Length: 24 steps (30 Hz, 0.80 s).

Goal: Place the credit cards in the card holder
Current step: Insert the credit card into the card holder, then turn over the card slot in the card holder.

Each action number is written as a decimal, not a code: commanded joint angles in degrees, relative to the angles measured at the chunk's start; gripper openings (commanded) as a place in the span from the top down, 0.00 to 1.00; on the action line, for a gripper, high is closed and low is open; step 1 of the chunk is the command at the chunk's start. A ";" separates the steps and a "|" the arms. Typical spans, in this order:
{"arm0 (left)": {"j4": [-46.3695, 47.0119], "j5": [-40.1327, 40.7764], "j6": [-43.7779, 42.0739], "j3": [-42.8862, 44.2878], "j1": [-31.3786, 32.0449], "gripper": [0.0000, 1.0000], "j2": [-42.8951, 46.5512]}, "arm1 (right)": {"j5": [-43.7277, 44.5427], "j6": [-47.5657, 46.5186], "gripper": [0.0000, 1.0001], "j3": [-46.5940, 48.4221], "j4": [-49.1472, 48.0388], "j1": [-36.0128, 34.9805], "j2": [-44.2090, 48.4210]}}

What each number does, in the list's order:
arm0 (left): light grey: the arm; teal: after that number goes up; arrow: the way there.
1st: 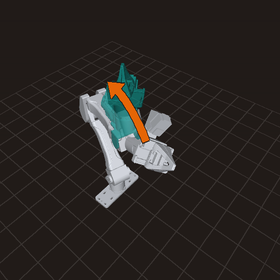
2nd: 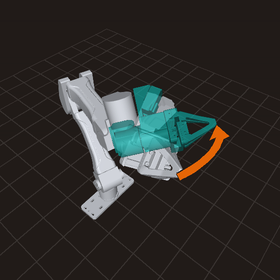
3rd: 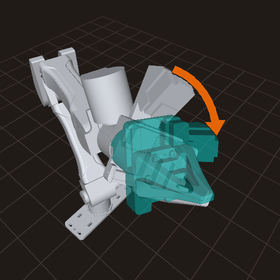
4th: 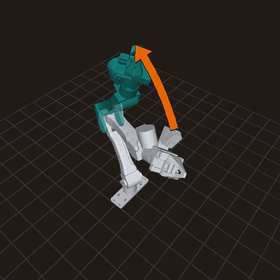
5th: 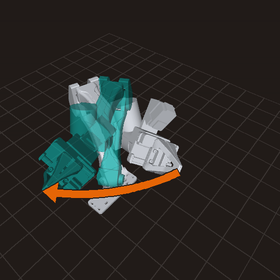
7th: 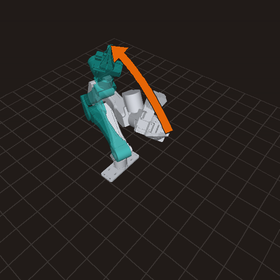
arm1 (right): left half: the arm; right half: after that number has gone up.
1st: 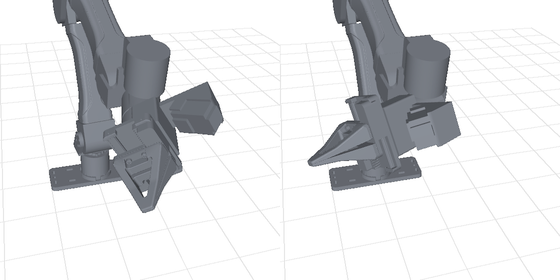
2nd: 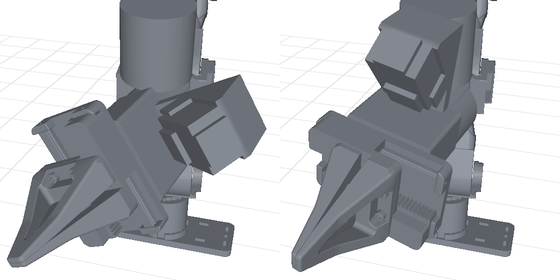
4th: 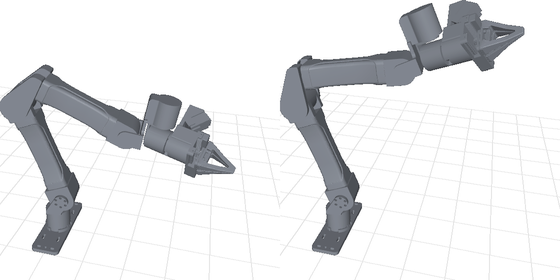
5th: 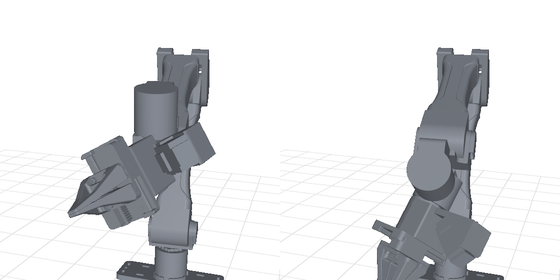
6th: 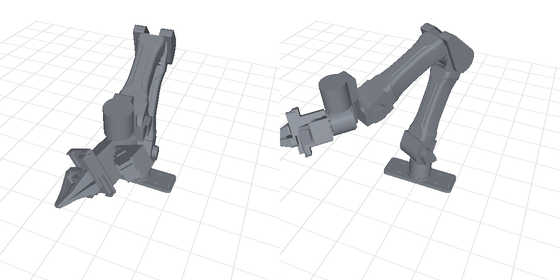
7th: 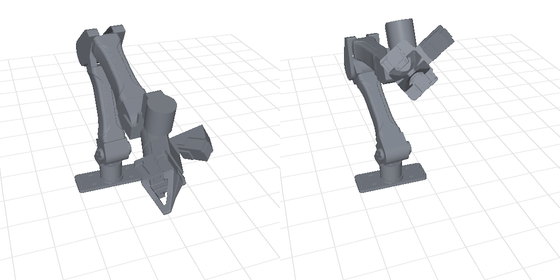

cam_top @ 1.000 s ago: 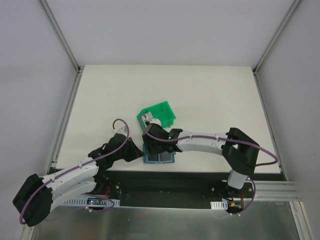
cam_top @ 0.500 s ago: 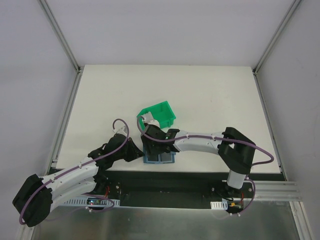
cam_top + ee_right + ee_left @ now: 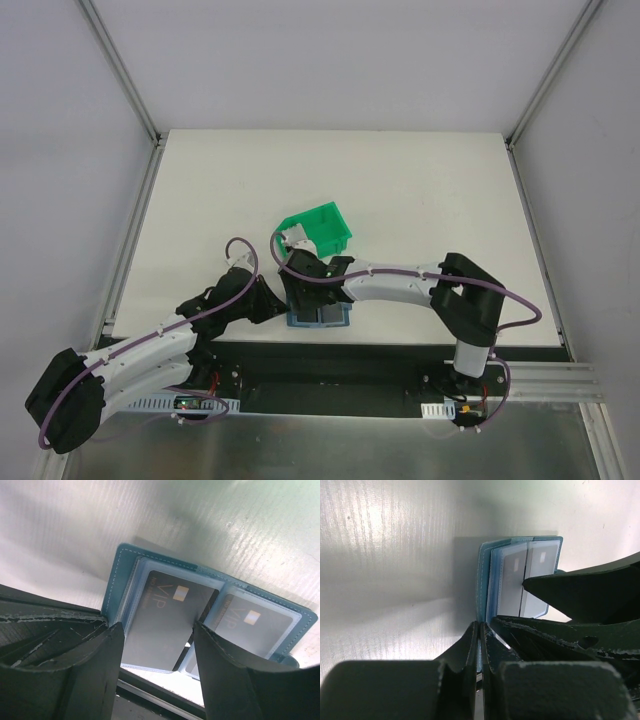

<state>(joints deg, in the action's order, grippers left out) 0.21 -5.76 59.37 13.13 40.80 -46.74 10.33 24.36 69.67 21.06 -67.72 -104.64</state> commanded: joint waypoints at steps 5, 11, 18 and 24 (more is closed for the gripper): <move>1.02 -0.48 -0.66 0.50 -0.37 1.00 0.16 | 5.14 -1.51 0.44 4.16 6.89 -1.27 0.23; 1.02 -0.48 -0.75 0.41 -0.37 1.00 0.16 | 6.28 -1.60 0.47 3.98 7.85 -1.53 1.28; 1.02 -0.22 -0.58 0.15 -0.37 1.00 0.25 | 7.43 -1.60 0.51 2.23 7.51 -1.45 4.00; 1.02 -0.04 -0.58 0.06 -0.37 1.00 0.16 | 8.48 -1.07 0.57 1.00 7.50 -1.45 6.55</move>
<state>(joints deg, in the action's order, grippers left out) 0.25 -5.76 59.40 13.13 40.80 -46.74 15.94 23.44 71.35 26.85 -68.90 -102.65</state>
